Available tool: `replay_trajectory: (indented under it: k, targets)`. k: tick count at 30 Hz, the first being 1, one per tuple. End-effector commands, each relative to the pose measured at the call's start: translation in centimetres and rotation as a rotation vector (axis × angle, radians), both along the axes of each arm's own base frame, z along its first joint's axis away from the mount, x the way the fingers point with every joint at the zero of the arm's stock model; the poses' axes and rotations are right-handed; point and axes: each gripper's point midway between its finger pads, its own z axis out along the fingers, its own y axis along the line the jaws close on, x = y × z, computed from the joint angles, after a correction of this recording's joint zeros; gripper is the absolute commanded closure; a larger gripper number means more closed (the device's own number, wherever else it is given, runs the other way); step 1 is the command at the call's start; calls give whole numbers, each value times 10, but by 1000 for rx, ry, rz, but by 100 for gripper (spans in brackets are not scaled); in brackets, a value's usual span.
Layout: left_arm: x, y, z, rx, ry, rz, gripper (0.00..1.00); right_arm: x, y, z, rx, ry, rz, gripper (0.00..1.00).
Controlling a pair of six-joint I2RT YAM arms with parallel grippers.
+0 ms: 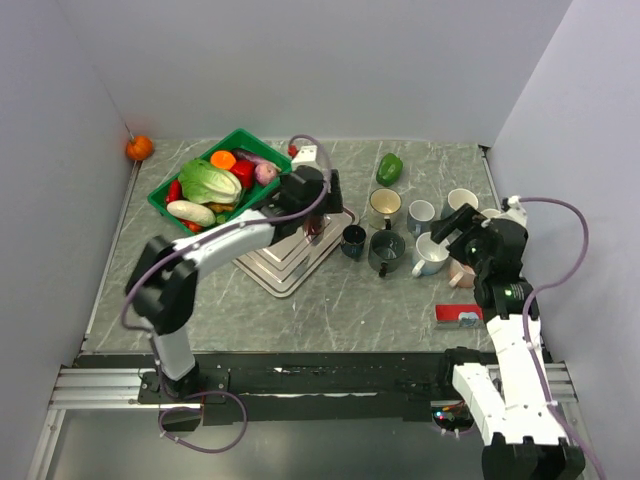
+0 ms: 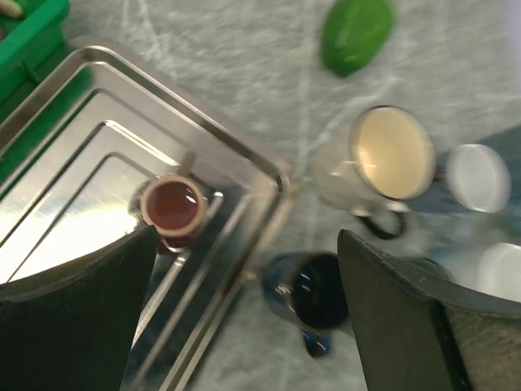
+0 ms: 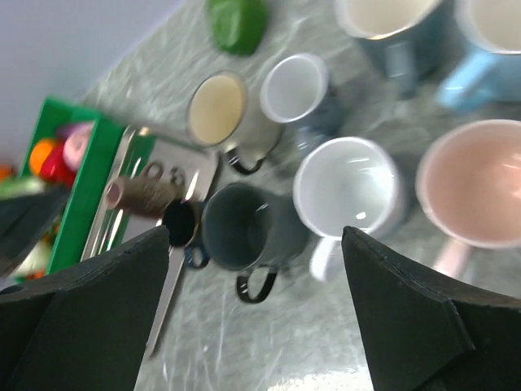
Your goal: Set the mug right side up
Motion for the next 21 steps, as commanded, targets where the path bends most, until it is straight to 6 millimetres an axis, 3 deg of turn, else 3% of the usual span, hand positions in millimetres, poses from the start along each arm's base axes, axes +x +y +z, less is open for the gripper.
replay_trajectory:
  k: [1,2,4,5,7,10,16,21]
  targets:
    - [32,16,-38,225,42,101,4,8,32,22,9,-76,186,8]
    - [42,13,-31,222,33,122,4,8,34,23,6,-78,194,7]
    - [49,22,-63,307,98,170,4,8,35,23,1,-79,204,7]
    - [56,22,-59,309,95,190,4,8,36,23,0,-76,208,7]
    - [59,23,-80,354,126,194,4,9,37,23,-1,-79,218,7]
    - [64,23,-96,373,153,199,4,10,42,23,12,-83,235,7]
    - [67,27,-118,378,198,192,4,13,50,18,41,-76,271,8]
    - [62,22,-122,367,207,136,3,15,52,16,50,-71,275,8]
